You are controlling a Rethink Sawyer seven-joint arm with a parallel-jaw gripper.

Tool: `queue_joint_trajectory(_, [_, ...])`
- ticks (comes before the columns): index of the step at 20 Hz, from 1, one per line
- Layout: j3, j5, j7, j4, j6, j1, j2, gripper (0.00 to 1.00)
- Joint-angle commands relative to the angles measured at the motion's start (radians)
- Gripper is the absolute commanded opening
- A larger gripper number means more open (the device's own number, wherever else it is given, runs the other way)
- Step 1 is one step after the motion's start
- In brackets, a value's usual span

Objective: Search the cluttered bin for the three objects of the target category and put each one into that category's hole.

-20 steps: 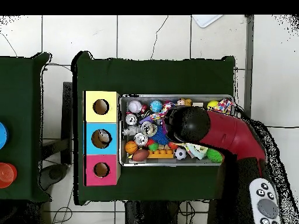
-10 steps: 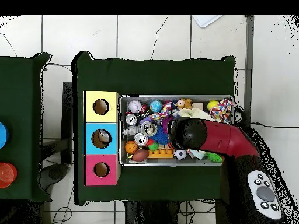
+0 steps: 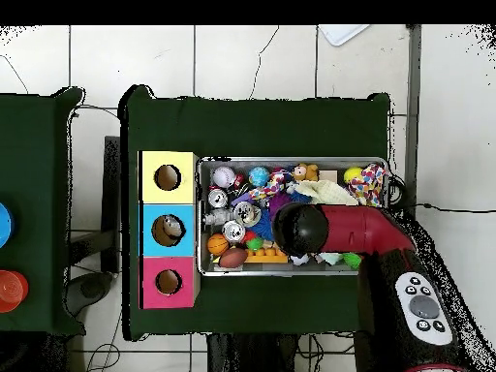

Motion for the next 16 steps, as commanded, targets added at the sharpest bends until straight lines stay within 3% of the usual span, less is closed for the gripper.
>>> queue_joint_trajectory(1, [0.1, -0.136, -0.29, -0.032, 0.055, -0.036, 0.031, 1.0])
queue_joint_trajectory(7, [0.146, -0.164, -0.327, -0.084, 0.15, -0.044, 0.007, 1.0])
queue_joint_trajectory(16, [0.187, -0.2, -0.334, -0.081, 0.156, -0.076, 0.005, 1.0])
